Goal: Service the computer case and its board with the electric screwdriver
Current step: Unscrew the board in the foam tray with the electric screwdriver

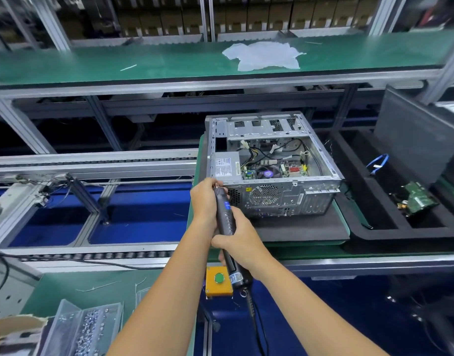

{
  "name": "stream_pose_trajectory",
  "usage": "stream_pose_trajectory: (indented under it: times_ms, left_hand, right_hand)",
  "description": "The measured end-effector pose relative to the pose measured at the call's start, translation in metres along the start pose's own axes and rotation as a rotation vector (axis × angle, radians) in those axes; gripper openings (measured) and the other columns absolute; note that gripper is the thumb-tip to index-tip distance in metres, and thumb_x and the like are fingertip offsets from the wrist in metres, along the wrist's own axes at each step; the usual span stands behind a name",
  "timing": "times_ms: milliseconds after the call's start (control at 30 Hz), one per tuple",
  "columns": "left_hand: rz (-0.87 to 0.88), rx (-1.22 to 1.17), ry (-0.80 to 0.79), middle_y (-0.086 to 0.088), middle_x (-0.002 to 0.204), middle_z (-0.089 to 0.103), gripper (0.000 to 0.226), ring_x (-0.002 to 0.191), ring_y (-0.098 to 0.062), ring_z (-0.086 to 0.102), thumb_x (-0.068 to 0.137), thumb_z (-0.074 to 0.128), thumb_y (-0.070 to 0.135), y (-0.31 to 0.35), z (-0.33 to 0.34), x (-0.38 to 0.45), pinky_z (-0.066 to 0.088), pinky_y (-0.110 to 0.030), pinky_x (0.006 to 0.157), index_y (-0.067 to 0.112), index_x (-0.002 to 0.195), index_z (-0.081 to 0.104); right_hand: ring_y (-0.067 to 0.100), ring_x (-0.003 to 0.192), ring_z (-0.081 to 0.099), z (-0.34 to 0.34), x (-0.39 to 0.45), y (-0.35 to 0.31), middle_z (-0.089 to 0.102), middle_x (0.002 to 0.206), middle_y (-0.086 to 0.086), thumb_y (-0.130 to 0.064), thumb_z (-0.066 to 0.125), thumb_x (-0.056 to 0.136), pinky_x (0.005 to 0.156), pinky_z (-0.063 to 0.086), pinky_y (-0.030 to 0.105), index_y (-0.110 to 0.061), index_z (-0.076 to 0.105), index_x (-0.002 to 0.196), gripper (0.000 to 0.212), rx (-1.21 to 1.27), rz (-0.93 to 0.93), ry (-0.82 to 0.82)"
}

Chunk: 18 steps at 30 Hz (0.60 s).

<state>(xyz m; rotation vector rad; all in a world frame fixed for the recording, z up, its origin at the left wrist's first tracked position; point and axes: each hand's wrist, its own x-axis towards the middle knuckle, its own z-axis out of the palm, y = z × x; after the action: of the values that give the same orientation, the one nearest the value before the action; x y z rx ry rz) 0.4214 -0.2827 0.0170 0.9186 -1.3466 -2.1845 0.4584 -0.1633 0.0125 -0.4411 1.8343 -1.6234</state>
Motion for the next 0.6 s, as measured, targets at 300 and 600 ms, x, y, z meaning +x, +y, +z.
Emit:
stream_pose_trajectory:
  times_ms: [300, 600]
  left_hand:
    - [0.093, 0.001, -0.127, -0.012, 0.066, 0.059, 0.019, 0.057, -0.023, 0.049, 0.076, 0.052, 0.012, 0.033, 0.084, 0.005, 0.042, -0.030, 0.057, 0.010, 0.059, 0.060]
    - [0.131, 0.105, -0.373, -0.007, 0.058, 0.058, 0.028, 0.055, -0.024, 0.049, 0.088, 0.045, 0.010, -0.016, 0.270, 0.002, 0.042, -0.035, 0.063, 0.011, 0.062, 0.056]
  right_hand:
    - [0.023, 0.045, 0.053, -0.065, 0.004, -0.047, 0.060, 0.078, 0.013, 0.003, 0.064, 0.077, 0.044, 0.047, 0.030, -0.014, 0.051, 0.109, 0.039, 0.064, -0.125, 0.039]
    - [0.023, 0.047, 0.056, -0.245, -0.002, -0.058, 0.060, 0.075, 0.006, 0.000, 0.065, 0.081, 0.045, 0.049, 0.031, -0.023, 0.052, 0.112, 0.041, 0.026, -0.166, 0.180]
